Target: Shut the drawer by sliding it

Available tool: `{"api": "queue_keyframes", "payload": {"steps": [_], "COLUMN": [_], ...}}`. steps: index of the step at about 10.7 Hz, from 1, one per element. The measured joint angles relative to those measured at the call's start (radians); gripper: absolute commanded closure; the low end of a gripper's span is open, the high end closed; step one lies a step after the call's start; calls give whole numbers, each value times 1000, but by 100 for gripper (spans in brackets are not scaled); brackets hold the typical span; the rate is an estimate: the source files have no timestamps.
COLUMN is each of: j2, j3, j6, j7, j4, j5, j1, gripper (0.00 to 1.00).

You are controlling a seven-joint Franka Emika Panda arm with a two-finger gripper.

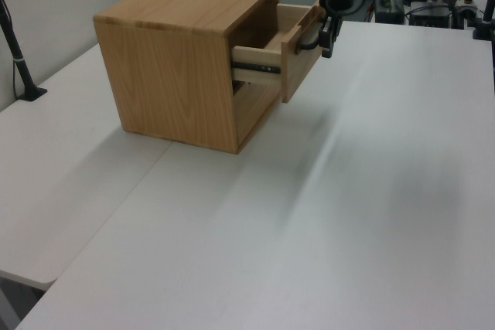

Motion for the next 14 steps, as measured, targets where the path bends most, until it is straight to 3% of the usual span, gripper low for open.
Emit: {"api": "queue_keyframes", "payload": {"steps": [3, 11, 14], "j2": [38, 182, 187], "j3": [-1, -2, -1], "j6": [53, 487, 534], "j7": [23, 55, 65], "j4": [31, 99, 95], "j5": [0, 28, 28], "j1": [0, 0, 1], "gripper": [100, 100, 100]}}
